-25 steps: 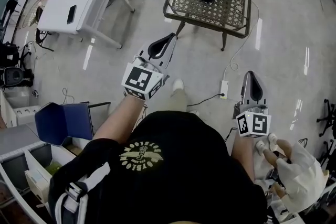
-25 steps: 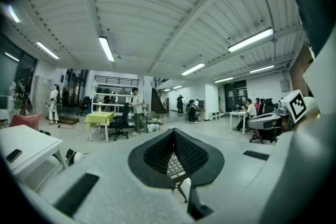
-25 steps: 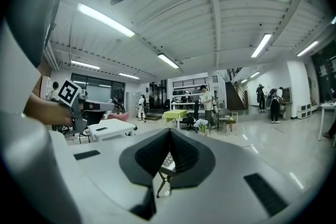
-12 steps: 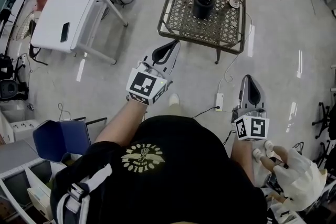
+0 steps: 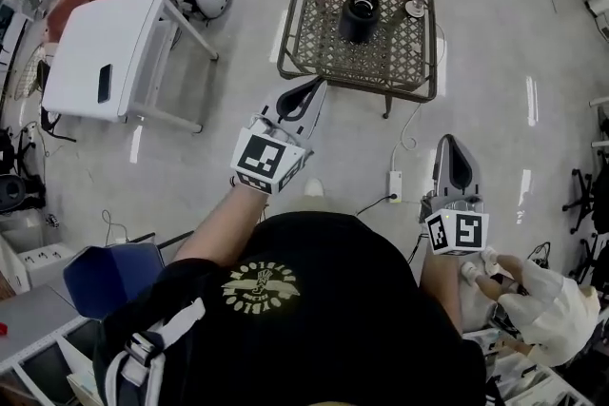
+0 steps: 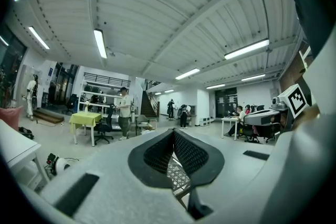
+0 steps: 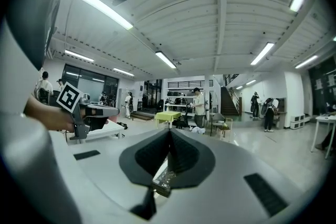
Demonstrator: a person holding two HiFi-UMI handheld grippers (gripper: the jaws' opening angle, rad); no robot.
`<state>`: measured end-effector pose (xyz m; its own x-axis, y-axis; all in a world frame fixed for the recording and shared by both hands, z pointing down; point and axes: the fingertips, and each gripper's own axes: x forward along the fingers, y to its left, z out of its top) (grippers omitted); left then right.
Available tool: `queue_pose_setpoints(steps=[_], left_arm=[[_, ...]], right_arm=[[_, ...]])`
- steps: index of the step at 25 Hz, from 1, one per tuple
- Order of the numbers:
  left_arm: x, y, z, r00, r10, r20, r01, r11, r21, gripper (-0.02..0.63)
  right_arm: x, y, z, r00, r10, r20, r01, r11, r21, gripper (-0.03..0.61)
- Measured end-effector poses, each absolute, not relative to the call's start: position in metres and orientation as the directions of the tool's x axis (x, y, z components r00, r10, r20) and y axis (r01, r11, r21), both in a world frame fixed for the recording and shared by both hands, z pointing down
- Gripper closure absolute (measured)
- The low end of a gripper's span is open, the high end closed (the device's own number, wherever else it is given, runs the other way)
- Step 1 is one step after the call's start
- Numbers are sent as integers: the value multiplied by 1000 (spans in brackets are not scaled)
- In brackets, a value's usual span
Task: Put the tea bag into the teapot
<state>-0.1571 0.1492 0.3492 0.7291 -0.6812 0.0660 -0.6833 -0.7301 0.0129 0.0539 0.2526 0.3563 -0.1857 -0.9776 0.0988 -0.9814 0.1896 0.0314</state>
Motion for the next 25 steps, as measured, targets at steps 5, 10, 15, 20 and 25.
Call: queue_pose_setpoints(steps=[5, 10, 15, 20, 25], left_arm=[[-155, 132, 338, 747, -664, 33, -665, -745, 46, 618], [-155, 133, 337, 766, -642, 22, -642, -765, 42, 618], [-179, 130, 348, 739, -672, 38, -673, -737, 60, 618], [-195, 125, 355, 712, -701, 38, -701, -707, 95, 618], [-204, 116, 360, 698, -714, 49, -715, -693, 92, 618]], right_arm=[[51, 253, 343, -142, -985, 98, -985, 151, 88, 574], [57, 251, 337, -109, -989, 99, -988, 118, 96, 574], [45, 242, 337, -135, -986, 101, -985, 144, 92, 574], [36, 234, 339, -168, -978, 122, -980, 179, 84, 574], [34, 213, 339, -183, -976, 122, -981, 190, 47, 574]])
